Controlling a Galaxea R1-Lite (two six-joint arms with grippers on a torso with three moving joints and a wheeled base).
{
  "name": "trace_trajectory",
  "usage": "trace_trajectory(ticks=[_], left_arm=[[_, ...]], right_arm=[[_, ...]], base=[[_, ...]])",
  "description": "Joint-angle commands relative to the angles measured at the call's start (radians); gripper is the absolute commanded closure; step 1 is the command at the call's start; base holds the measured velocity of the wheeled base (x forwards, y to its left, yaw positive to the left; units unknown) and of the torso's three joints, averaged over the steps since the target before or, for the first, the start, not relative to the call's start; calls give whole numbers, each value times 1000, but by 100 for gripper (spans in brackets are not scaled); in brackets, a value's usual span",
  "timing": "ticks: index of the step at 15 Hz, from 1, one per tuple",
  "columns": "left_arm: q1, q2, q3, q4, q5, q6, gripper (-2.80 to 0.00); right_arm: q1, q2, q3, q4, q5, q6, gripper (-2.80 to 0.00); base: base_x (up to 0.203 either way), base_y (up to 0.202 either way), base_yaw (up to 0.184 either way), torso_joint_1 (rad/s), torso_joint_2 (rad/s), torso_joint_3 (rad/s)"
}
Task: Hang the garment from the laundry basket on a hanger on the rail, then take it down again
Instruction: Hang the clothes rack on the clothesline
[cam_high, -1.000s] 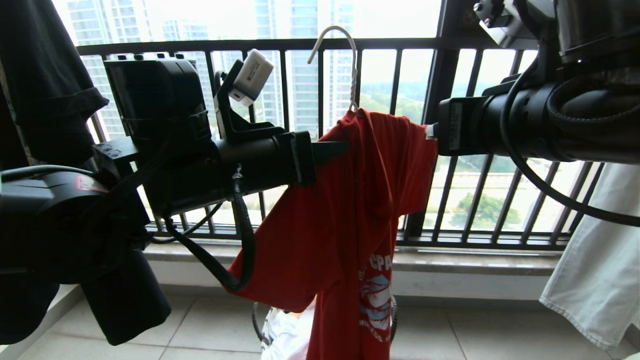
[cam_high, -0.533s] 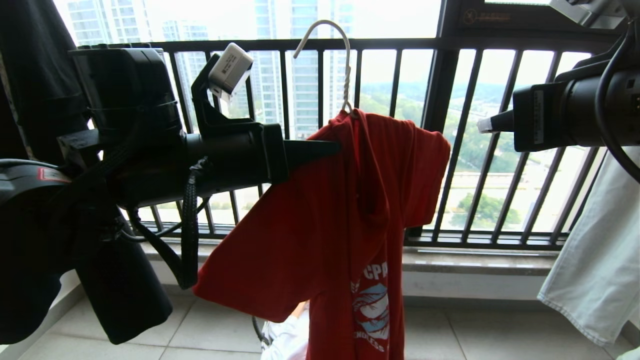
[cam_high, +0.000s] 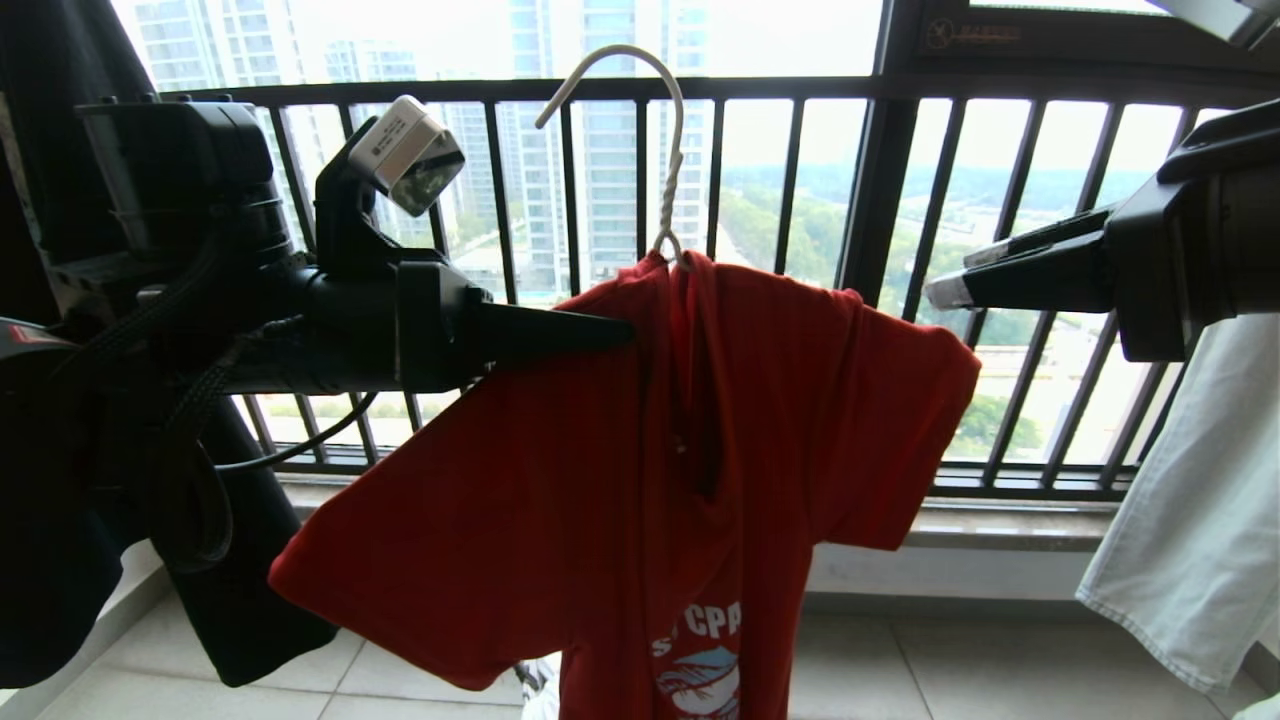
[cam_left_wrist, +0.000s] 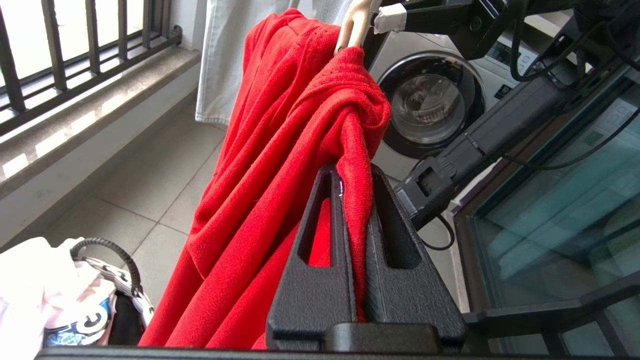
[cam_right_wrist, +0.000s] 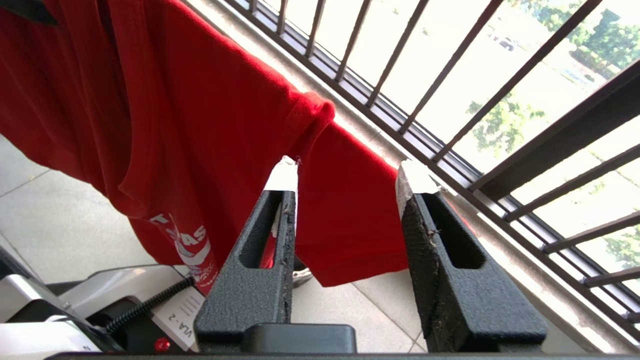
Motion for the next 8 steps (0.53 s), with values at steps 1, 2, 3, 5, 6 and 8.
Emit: trace_trajectory(ticks=[1,2,3,5,6,8], left_arm=[[7,12,3,-2,-41,-3,0],[7,15,3,0,-42,-1,0],[7,19,3,0,-43,-1,0],[7,19,0,2,-64,-4,0],[7,15,-1,5,-66,-4,0],[7,5,-21,59,-66,-3,0]], right_arm=[[0,24,-6,6,35,-40,-280],[1,36,-14,5,41,-55,-280],[0,53,-26,4,44,-77,-280],[0,98,-69,-2,45,-112,-280],[0,116,-82,-2,46,-139,-280],[-3,134,-84,0,61,-208,-280]], base=[[0,0,0,0,0,0],[0,0,0,0,0,0],[0,0,0,0,0,0],[0,0,0,0,0,0],[0,0,0,0,0,0],[0,0,0,0,0,0]])
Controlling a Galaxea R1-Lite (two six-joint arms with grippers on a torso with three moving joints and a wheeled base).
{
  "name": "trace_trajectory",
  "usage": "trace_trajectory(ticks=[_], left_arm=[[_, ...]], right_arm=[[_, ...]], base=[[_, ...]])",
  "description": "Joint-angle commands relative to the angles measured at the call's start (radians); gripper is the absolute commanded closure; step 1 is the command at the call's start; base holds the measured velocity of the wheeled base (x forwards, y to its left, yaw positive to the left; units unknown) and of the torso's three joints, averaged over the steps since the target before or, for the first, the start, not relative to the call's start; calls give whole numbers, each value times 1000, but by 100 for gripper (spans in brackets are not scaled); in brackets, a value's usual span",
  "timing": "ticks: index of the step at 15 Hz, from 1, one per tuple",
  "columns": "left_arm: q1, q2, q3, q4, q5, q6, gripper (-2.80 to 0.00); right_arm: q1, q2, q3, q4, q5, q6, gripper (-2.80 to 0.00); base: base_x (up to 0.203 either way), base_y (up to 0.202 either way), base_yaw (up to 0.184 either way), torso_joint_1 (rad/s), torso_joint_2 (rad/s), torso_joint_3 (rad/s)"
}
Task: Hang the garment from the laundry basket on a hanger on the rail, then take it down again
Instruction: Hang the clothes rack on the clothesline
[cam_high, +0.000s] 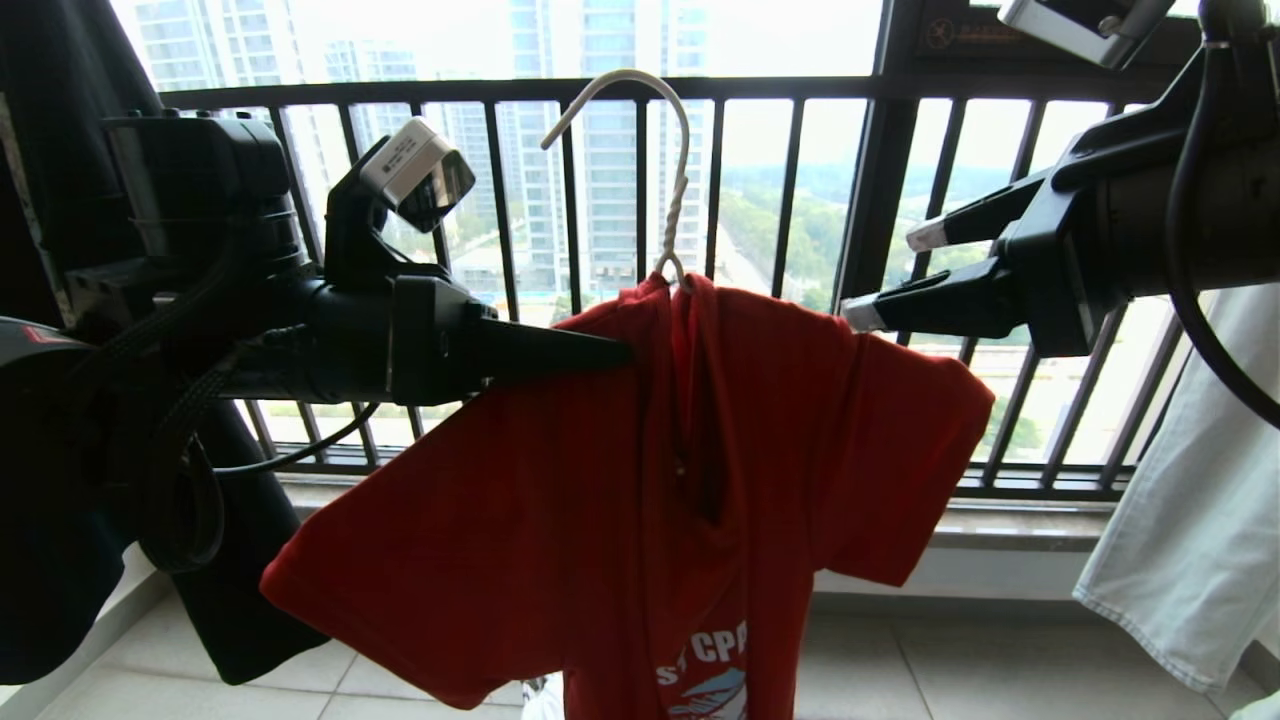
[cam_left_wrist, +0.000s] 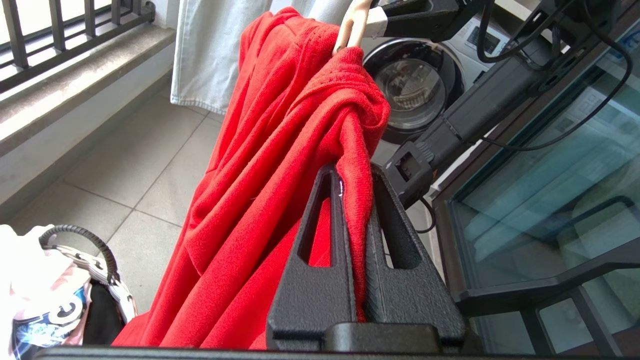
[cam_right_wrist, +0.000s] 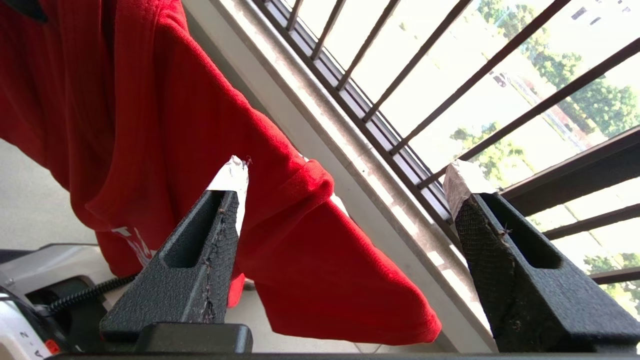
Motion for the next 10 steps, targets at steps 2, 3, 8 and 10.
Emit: trace_trajectory(ticks=[2,3,8,10], left_arm=[[0,-15,-42,85,-7,-2,0],[0,-18,-46,90,-7,-2,0],[-1,-42,-43,92,-12,-1,0],[-1,-49,-41,93,-12,-1,0]], right_arm=[[-26,39,-6,5,82,-59,-280],[-33,40,-1,7,103,-66,-280],[-33,81,-16,4,164,-81,-280],[-55,98,-64,19,245,-82,-280]], base=[[0,0,0,0,0,0],[0,0,0,0,0,0],[0,0,0,0,0,0],[0,0,0,0,0,0]])
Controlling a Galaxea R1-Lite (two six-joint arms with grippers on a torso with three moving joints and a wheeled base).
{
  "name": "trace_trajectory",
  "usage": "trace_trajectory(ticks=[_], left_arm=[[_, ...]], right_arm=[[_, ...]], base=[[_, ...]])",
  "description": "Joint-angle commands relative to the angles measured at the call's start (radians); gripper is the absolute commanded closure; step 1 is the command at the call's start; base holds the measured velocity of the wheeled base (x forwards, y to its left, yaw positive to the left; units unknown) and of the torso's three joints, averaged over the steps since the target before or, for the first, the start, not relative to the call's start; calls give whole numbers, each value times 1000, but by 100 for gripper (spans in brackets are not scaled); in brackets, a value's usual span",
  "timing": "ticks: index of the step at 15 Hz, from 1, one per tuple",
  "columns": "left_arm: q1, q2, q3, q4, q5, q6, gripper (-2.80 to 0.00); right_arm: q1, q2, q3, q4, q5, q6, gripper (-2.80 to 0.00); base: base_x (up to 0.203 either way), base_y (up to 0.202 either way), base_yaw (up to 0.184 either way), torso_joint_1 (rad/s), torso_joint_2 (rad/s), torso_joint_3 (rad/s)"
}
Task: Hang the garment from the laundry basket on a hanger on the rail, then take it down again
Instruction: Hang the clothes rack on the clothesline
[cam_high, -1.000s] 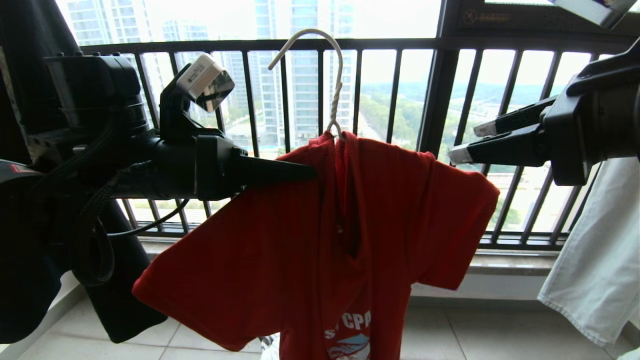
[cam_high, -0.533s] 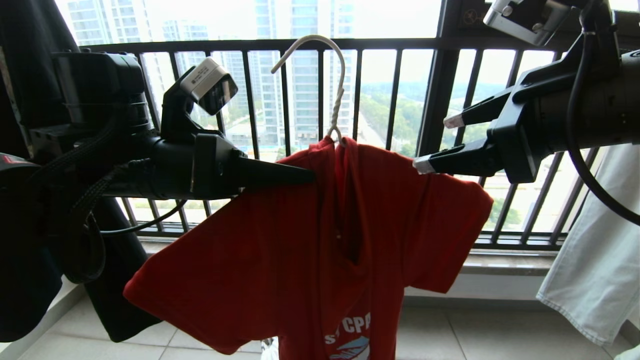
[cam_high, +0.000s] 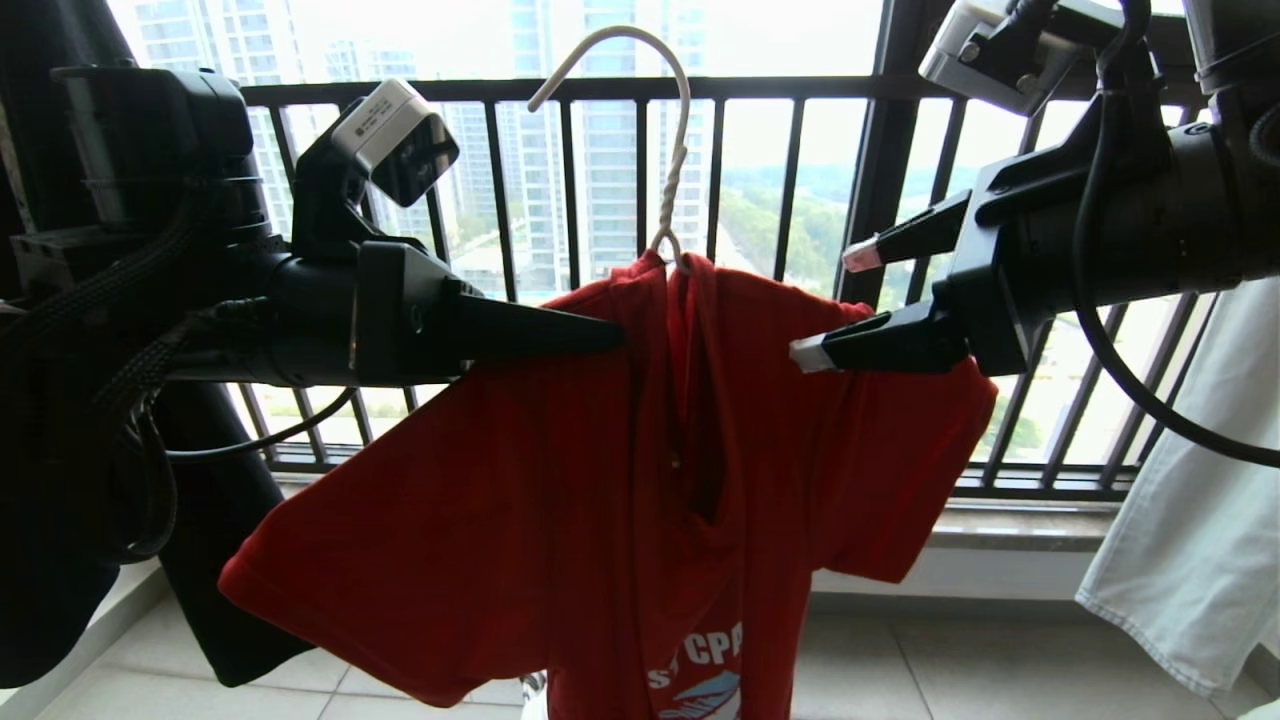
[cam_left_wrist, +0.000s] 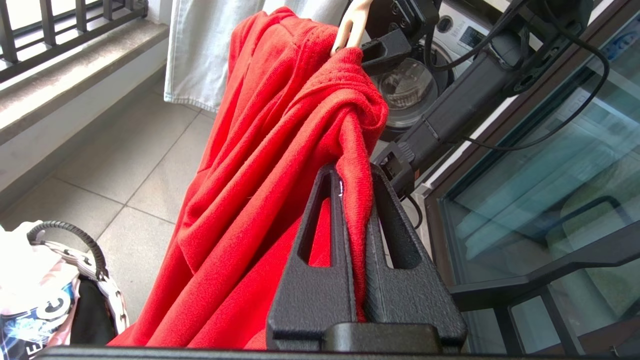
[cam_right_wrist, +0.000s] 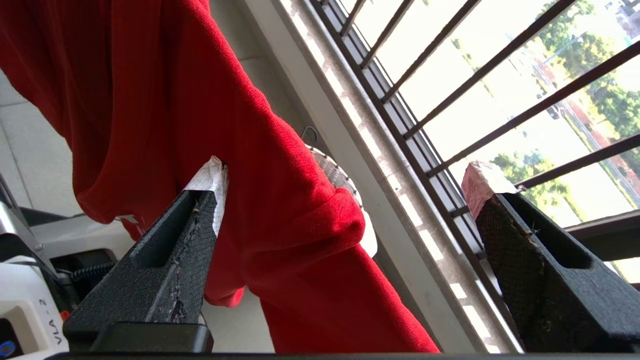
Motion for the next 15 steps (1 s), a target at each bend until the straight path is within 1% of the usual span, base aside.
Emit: trace_trajectory(ticks=[1,3,5,7,10,12,15], left_arm=[[0,-11,2,-3,-7,-3,0],[0,-24,6,-1,-9,-3,0],[0,-30,12,-1,-10,-3,0],[0,-31,13,-1,-10,-1,0],[0,-33,16,-1,-10,-3,0],[0,-35,16,-1,-10,-3,0],[0,-43,16,-1,-10,-3,0]], right_arm=[[-23,27,-61,53,92,-10,-280],[-30,35,-131,163,167,-30,-280],[-30,51,-176,244,232,-48,-280],[-29,60,-181,272,281,-72,-280],[-30,105,-218,274,317,-79,-280],[-29,128,-221,273,331,-102,-280],[-29,138,-219,273,390,-110,-280]], base=[[0,0,0,0,0,0],[0,0,0,0,0,0],[0,0,0,0,0,0],[0,0,0,0,0,0],[0,0,0,0,0,0],[0,0,0,0,0,0],[0,0,0,0,0,0]])
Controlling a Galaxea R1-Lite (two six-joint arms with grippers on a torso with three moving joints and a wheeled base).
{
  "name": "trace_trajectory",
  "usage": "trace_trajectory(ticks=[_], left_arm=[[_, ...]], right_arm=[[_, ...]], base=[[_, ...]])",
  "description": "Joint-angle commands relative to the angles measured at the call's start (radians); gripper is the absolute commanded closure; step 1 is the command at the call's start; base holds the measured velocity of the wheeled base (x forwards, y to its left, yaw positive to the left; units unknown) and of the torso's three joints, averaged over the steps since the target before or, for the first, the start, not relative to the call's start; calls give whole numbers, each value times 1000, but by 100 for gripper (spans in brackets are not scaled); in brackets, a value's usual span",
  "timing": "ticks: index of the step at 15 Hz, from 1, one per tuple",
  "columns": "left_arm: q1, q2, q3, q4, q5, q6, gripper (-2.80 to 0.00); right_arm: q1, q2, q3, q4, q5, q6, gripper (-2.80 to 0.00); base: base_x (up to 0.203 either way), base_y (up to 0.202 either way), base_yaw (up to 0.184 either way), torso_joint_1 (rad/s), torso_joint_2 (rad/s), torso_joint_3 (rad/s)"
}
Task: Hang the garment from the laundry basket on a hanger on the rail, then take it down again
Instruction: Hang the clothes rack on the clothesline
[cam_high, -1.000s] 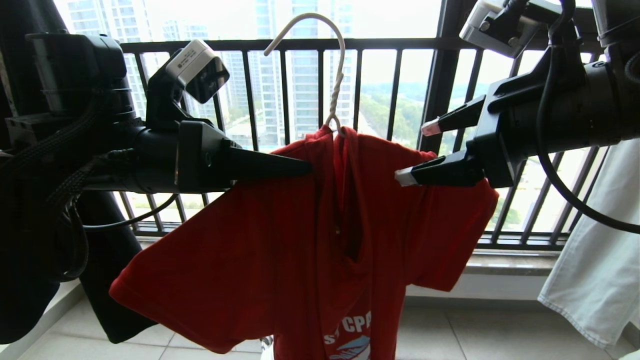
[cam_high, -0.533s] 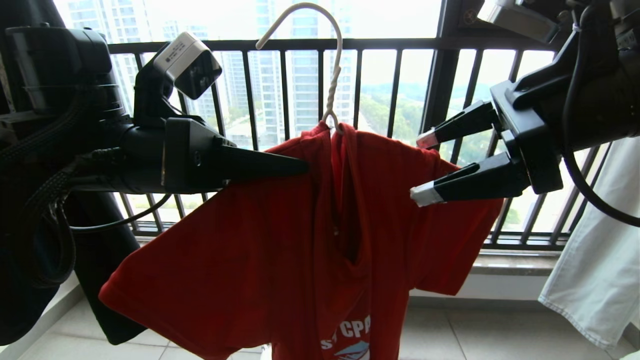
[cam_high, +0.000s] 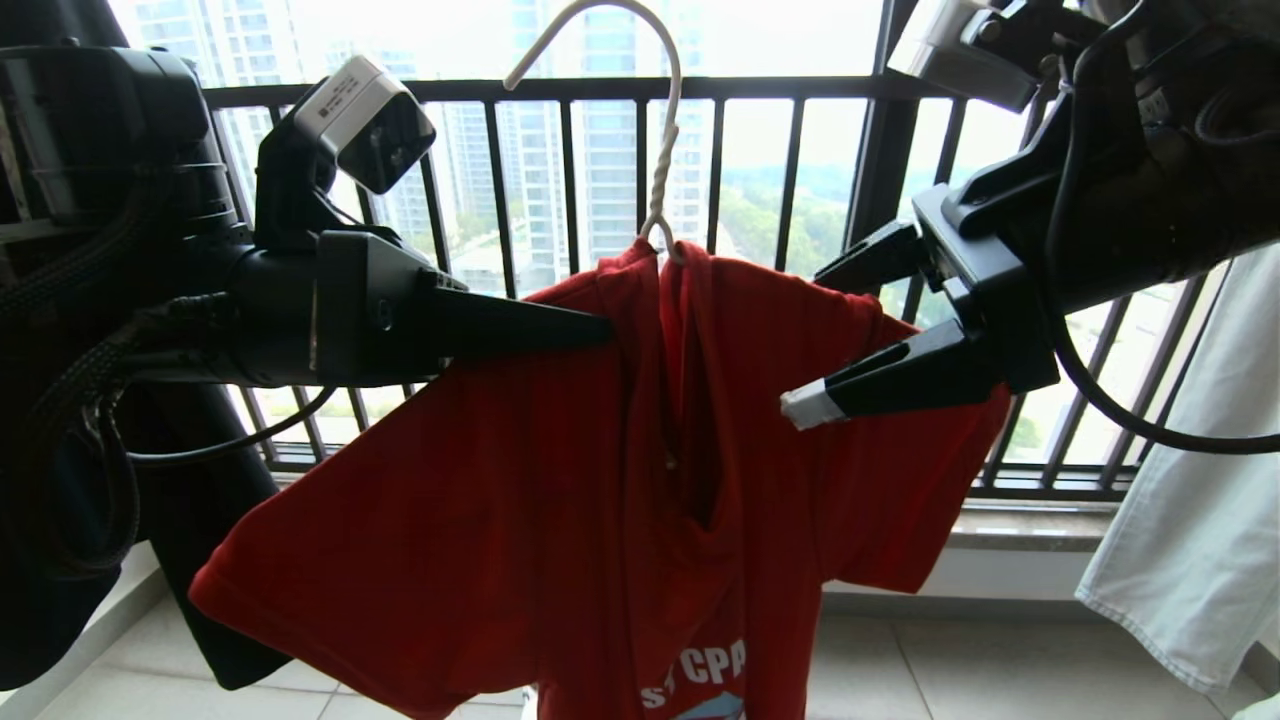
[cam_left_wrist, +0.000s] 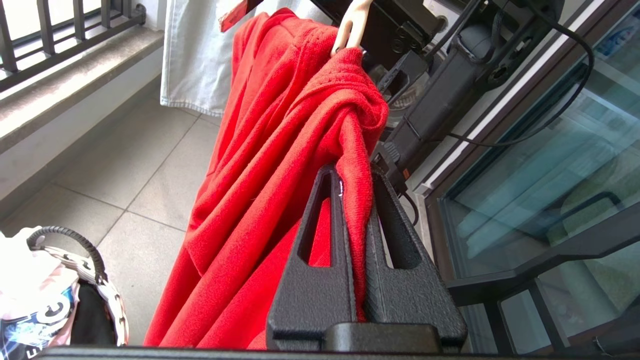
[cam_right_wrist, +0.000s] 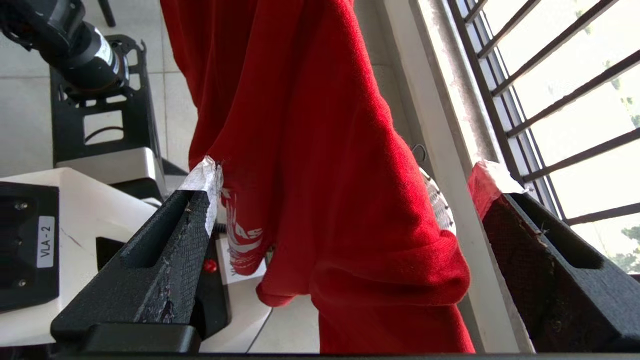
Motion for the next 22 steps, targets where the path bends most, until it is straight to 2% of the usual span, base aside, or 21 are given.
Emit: trace_trajectory(ticks=[1,7,8,9,22], left_arm=[[0,-4,0,-3,-6,-3,0],[0,-18,0,-3,-6,-3,0],[-1,-15,0,-2,-6,-3,0],[0,-16,0,-4,-6,-3,0],[0,-19,0,-7,-3,-2,0]], right_arm=[[0,14,0,7,31,-14,-280],[7,45,8,7,83,-29,-280],[12,45,8,7,88,-29,-134],[25,45,9,9,88,-29,0],[46,30,37,9,90,-20,0]], base=[[0,0,0,0,0,0],[0,0,0,0,0,0],[0,0,0,0,0,0],[0,0,0,0,0,0],[0,0,0,0,0,0]])
